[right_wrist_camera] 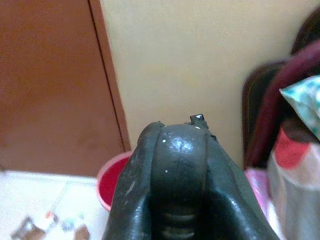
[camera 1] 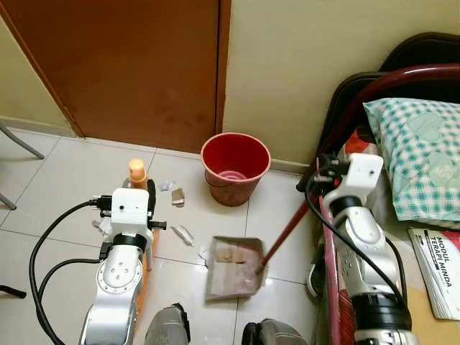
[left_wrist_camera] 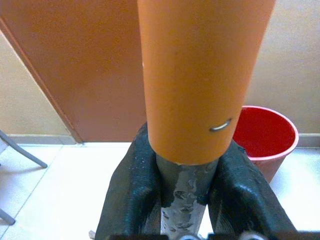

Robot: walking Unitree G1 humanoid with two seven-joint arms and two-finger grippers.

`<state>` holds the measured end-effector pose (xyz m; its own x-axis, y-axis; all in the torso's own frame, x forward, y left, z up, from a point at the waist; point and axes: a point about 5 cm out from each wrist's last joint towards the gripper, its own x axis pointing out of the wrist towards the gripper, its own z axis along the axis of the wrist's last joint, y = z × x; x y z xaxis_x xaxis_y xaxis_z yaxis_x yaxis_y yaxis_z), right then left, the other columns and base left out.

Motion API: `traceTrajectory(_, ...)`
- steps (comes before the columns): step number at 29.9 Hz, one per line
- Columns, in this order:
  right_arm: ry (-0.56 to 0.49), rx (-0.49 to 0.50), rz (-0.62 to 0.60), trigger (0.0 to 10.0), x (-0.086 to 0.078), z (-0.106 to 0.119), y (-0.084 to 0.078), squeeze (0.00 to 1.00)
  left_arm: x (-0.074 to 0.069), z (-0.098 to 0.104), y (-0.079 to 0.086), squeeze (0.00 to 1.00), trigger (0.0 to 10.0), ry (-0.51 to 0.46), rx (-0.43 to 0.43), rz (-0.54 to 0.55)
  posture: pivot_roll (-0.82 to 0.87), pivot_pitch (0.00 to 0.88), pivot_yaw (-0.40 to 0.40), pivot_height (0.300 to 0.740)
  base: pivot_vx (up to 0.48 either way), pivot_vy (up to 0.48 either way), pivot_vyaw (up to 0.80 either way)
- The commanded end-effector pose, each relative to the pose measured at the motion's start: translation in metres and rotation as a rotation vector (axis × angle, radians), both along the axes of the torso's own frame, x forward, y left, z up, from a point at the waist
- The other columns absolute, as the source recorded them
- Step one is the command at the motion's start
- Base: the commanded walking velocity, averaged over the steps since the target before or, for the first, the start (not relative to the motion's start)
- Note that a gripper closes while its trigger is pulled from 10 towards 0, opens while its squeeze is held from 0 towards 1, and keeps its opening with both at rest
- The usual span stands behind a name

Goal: Sweep floor

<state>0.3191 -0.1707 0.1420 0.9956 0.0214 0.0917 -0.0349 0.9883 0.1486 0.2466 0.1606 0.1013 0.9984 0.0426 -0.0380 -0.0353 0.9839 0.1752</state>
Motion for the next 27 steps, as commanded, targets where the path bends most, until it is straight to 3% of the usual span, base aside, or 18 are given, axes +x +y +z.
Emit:
traceTrajectory(1, -0.110, 0.045, 0.002, 10.0, 0.012, 0.034, 0.000, 0.00, 0.003, 0.002, 0.002, 0.00, 10.0, -0.015, -0.009, 0.026, 0.04, 0.048, -0.042, 0.740, 0.000, 0.000, 0.00)
traceTrajectory(3, -0.118, 0.046, 0.008, 10.0, 0.014, 0.038, 0.001, 0.00, 0.004, 0.002, 0.001, 0.00, 10.0, -0.015, -0.011, 0.027, 0.04, 0.048, -0.042, 0.740, 0.000, 0.000, 0.00)
traceTrajectory(6, -0.175, 0.087, 0.042, 10.0, 0.031, 0.064, 0.007, 0.00, 0.005, 0.002, -0.001, 0.00, 10.0, -0.019, -0.014, 0.027, 0.04, 0.056, -0.049, 0.740, 0.000, 0.000, 0.00)
traceTrajectory(11, -0.232, 0.111, 0.068, 10.0, 0.045, 0.089, 0.016, 0.00, 0.007, 0.003, -0.003, 0.00, 10.0, -0.026, -0.020, 0.037, 0.05, 0.065, -0.059, 0.740, 0.000, 0.000, 0.00)
traceTrajectory(12, -0.270, 0.119, 0.083, 10.0, 0.051, 0.104, 0.022, 0.00, 0.007, 0.003, -0.005, 0.00, 10.0, -0.027, -0.026, 0.041, 0.05, 0.067, -0.061, 0.740, 0.000, 0.000, 0.00)
traceTrajectory(18, -0.366, 0.130, 0.107, 10.0, 0.064, 0.144, 0.034, 0.00, 0.004, 0.003, -0.010, 0.00, 10.0, -0.031, -0.042, 0.024, 0.06, 0.072, -0.063, 0.740, 0.000, 0.000, 0.00)
traceTrajectory(27, -0.496, 0.123, 0.045, 10.0, 0.071, 0.189, 0.027, 0.00, 0.005, 0.003, -0.012, 0.00, 10.0, -0.027, -0.044, 0.019, 0.06, 0.081, -0.060, 0.740, 0.000, 0.000, 0.00)
